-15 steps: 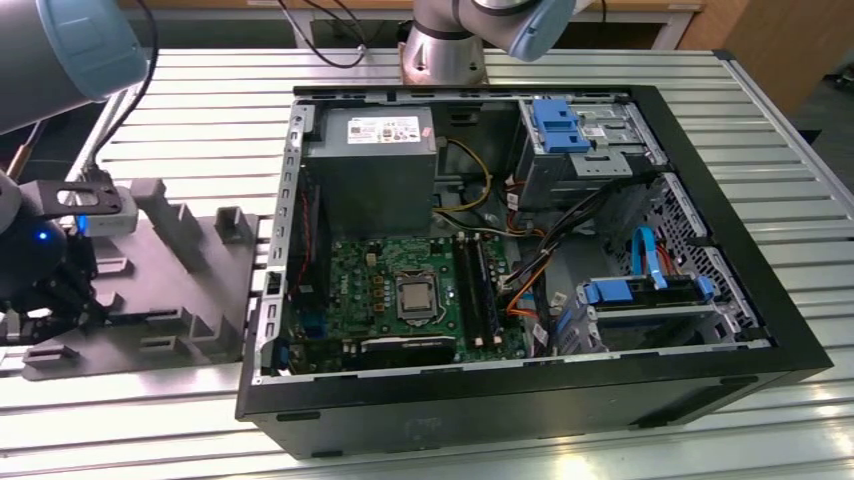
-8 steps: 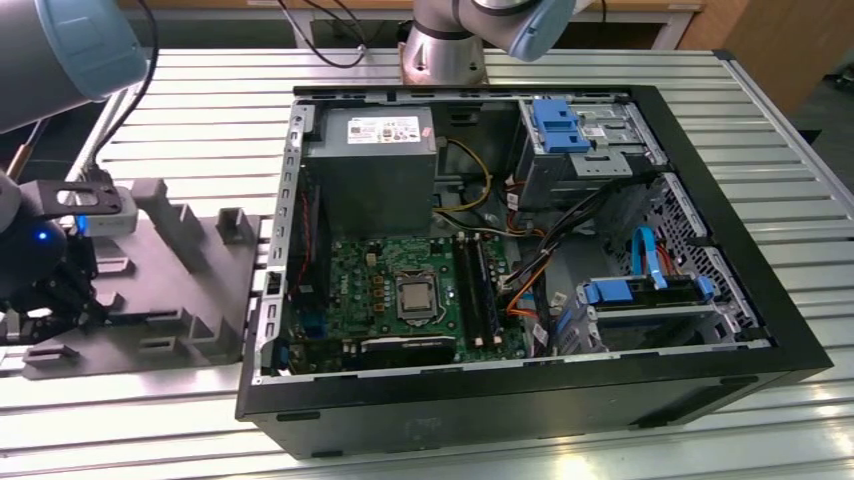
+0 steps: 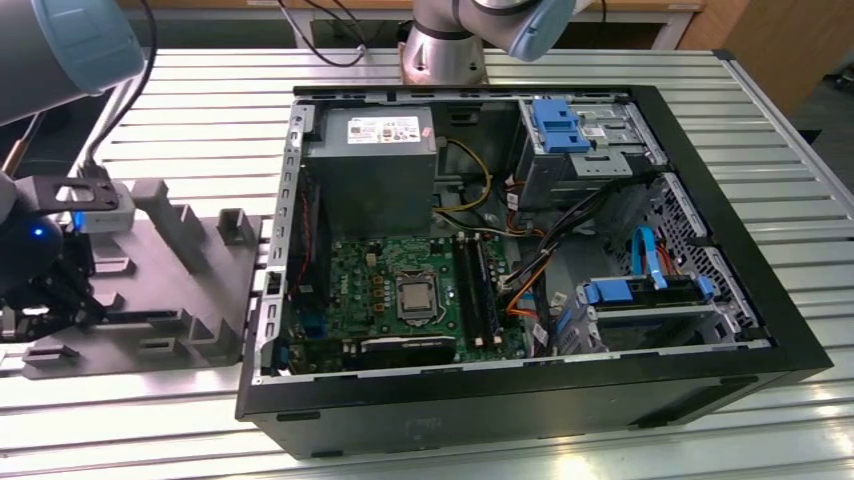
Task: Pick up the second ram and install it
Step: 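Pick up the second ram and move it above second insertion slot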
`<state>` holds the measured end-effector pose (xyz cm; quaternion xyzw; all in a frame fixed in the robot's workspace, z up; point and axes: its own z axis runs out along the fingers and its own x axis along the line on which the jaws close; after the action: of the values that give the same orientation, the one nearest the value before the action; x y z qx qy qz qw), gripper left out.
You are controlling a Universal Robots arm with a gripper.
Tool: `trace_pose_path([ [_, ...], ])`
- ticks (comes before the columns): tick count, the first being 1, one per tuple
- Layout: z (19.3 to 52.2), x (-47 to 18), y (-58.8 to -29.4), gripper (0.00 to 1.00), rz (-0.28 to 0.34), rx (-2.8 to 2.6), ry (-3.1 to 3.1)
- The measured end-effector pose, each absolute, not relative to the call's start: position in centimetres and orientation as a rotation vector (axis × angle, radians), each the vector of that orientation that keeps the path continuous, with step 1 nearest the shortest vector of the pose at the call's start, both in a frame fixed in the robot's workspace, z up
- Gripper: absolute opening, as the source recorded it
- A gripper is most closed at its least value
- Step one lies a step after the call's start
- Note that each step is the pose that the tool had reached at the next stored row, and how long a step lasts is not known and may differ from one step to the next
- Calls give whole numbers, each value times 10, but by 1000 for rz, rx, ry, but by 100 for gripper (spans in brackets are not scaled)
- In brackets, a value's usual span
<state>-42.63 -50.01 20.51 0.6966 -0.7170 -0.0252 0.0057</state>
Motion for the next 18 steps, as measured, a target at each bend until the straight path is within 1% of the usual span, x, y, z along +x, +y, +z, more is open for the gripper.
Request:
trace_pose_path([
  [18, 212, -426, -500, 12, -79, 2181, -2245],
])
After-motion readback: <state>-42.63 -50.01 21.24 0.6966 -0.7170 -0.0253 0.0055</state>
